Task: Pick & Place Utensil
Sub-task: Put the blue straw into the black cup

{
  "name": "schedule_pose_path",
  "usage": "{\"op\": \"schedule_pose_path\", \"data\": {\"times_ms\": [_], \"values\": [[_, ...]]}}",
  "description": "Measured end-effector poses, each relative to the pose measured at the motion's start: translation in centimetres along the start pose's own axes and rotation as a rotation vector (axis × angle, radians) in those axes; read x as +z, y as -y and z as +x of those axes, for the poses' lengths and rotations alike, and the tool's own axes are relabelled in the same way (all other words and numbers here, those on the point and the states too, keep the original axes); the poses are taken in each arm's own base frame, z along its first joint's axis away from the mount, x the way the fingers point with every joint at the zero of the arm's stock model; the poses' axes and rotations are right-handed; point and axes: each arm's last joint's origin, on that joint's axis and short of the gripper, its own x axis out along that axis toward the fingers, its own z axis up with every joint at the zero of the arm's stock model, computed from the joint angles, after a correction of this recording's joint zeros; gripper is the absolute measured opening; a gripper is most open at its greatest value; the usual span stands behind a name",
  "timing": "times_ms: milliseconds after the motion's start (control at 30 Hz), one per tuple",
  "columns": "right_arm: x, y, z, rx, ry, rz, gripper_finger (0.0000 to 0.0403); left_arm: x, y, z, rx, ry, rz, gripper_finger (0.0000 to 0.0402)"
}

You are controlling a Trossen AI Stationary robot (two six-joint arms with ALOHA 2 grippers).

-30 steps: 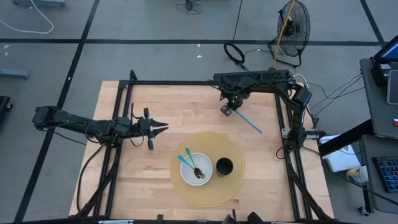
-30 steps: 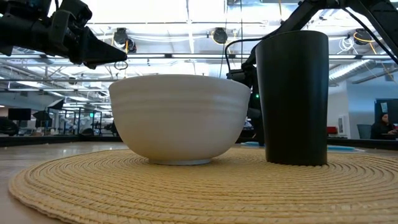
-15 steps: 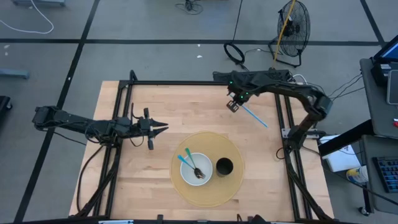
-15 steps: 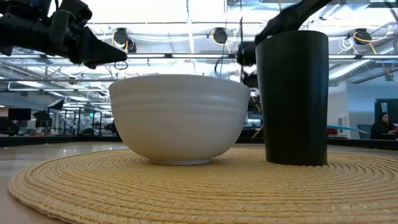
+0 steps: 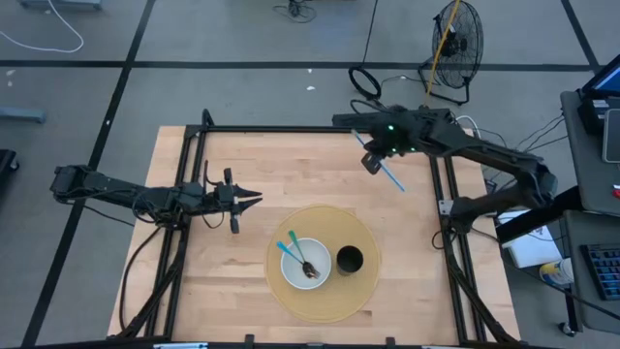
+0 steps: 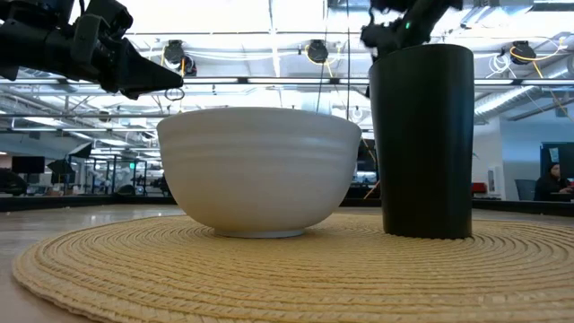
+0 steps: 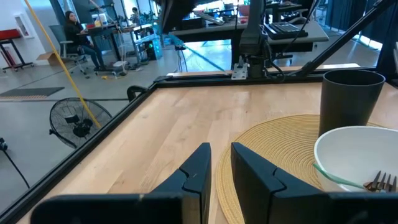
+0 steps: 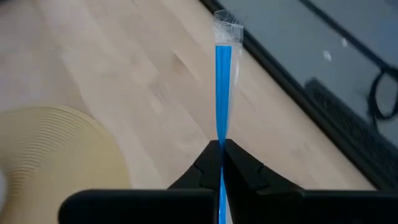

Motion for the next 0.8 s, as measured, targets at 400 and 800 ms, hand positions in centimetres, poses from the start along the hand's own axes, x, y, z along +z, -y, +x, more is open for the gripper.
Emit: {"op": "schedule_pose_path", "data": {"times_ms": [400,800], "values": [[-0.1,-4.3,-4.9,0.178,0.228,-0.113,0.0,0.0,0.0,0.0,0.0,0.003,-0.001,0.0067],[-0.6,-8.9,-6.8,0.367,0.342,-0.239,0.0,0.0,0.0,0.0,0.0,0.003,-0.005,0.0067]]}}
